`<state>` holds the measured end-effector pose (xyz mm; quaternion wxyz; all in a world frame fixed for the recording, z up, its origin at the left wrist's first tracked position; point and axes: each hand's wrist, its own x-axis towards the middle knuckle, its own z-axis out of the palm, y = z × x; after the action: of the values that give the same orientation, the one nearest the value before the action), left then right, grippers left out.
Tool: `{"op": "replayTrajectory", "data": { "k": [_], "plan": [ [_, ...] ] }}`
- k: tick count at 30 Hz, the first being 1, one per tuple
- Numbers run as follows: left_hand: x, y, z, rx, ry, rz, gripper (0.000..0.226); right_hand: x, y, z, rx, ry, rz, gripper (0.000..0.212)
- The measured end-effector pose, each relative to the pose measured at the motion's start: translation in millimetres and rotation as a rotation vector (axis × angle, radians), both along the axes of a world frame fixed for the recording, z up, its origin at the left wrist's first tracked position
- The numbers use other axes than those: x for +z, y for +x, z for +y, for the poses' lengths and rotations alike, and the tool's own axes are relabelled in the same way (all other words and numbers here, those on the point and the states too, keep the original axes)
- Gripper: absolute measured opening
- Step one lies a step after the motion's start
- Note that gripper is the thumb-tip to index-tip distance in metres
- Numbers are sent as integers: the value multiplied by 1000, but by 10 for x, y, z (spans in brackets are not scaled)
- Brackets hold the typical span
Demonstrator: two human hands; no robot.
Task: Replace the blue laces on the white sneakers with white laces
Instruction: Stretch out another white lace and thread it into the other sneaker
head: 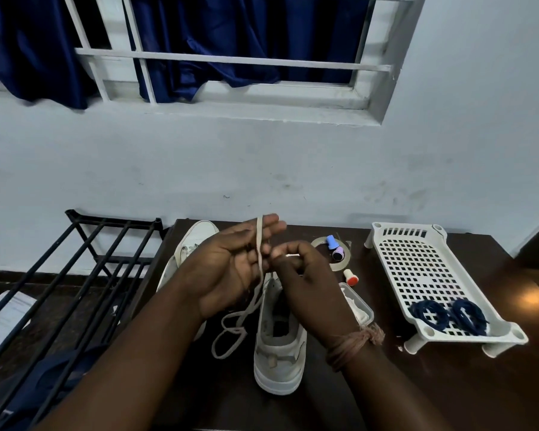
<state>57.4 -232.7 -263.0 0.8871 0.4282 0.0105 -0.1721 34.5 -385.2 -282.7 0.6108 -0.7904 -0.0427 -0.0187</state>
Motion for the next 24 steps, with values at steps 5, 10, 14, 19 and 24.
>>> {"op": "replayTrajectory", "data": {
  "k": [5, 10, 14, 19, 24],
  "plan": [
    [-26, 32, 28, 71, -272, 28, 51, 87, 21, -56, 148, 171, 137, 18],
    [-157, 140, 163, 273, -353, 224, 22, 87, 196, -360, -138, 277, 48, 7],
    [-245, 182, 135, 355, -280, 353, 8, 19, 252, -502, -252, 189, 39, 10],
    [-347, 125, -45, 260, 438, 193, 16, -140, 170, -327, -64, -134, 9, 29],
    [-483, -11, -169, 280, 1290, -454, 39, -137, 138, -239, 6, -204, -89, 19]
  ]
}}
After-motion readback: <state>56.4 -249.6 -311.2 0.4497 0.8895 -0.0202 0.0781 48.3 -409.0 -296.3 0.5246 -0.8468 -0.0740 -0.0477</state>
